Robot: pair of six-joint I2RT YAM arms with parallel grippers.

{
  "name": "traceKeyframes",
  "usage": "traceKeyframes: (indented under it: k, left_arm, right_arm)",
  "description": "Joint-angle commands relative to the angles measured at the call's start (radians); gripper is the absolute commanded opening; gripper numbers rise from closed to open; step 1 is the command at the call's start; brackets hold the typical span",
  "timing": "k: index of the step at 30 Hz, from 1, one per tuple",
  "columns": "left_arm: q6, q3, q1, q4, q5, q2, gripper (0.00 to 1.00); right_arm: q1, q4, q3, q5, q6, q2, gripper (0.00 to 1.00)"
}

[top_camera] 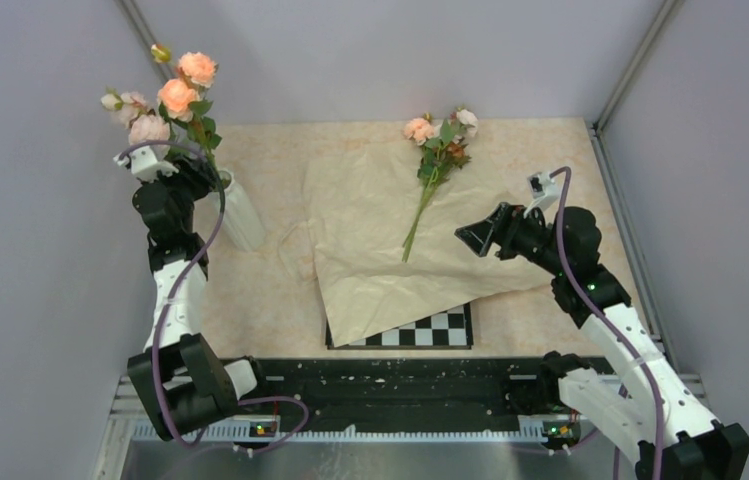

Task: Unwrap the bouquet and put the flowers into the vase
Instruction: Insert the fake flower into the vase.

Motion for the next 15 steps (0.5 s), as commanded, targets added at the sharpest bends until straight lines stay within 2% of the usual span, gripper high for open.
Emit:
traceKeyframes:
  k: [1,4,7,11,15]
  left_arm:
    - [0.005,0.003,0.006,0.003,-0.013,-0.035,0.58]
    - [0.002,0.000,0.006,-0.009,-0.016,-0.053,0.67]
    - [-0.011,0.007,0.005,-0.054,-0.042,-0.071,0.85]
    - [-0.023,0.000,0.006,-0.119,-0.074,-0.105,0.97]
    - [-0.036,-0.001,0.006,-0.179,-0.089,-0.135,0.99]
  right_arm:
    - [-0.013,0.037,-0.001,-0.013,0.008,-0.022,0.81]
    - [-0.013,0.035,-0.002,-0.014,0.008,-0.024,0.81]
    - [-0.013,0.032,-0.003,-0.014,0.008,-0.024,0.81]
    - [-0.013,0.034,-0.008,-0.016,0.011,-0.026,0.81]
    - [-0.014,0.039,-0.007,-0.018,0.011,-0.025,0.81]
